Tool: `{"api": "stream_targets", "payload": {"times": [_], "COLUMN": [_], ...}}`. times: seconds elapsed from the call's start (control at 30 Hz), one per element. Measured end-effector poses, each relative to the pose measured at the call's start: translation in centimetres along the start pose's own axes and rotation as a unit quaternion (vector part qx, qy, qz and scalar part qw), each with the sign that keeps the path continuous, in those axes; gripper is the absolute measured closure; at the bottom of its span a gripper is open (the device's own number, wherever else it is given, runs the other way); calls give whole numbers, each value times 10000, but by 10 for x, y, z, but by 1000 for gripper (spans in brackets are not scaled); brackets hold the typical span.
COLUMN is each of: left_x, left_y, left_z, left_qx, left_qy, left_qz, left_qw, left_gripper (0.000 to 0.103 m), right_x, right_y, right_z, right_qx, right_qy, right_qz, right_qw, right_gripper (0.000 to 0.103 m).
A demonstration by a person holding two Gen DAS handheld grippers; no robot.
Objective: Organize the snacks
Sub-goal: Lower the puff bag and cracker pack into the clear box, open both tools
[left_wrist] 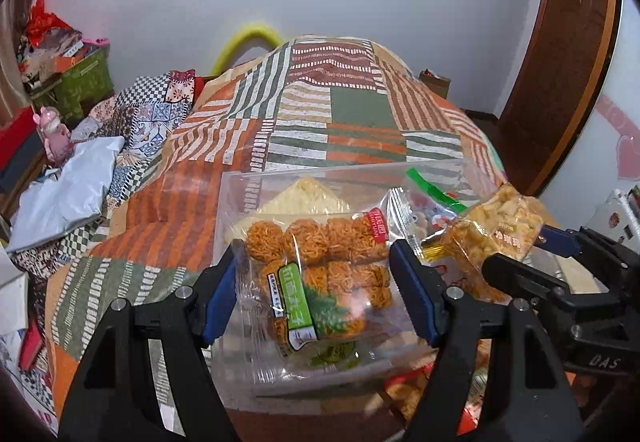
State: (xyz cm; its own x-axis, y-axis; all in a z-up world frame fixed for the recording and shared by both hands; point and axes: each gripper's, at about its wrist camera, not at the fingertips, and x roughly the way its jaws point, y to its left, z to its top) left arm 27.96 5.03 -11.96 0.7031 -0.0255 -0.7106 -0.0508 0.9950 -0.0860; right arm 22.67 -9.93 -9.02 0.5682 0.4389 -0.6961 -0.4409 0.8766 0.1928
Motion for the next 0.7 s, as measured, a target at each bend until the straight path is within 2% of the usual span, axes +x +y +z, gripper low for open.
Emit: {"api": "stream_targets", "payload": {"times": [0.2, 0.4, 0.57, 0.7], "left_x": [11, 10, 3, -5], "left_y": [2, 8, 14, 12], "left_z": [-1, -4, -8, -10], "left_qx": [-37, -183, -340, -295], "left_qy": [59, 200, 323, 334], "left_qz": [-29, -158, -242, -233], "left_qw": [10000, 9995, 9986, 9987], "left_gripper": [35, 33, 32, 32], "right_x": [8, 12, 19, 14], "right_y": [4, 13, 26, 22], "right_z": [3, 1, -4, -4], "right_qx": [-104, -374, -650, -518], "right_qy": [29, 102, 322, 316], "right_qz": [-51, -72, -157, -104], "right_qw": [9999, 9992, 9972, 9981], "right_gripper": [32, 32, 31, 31]}}
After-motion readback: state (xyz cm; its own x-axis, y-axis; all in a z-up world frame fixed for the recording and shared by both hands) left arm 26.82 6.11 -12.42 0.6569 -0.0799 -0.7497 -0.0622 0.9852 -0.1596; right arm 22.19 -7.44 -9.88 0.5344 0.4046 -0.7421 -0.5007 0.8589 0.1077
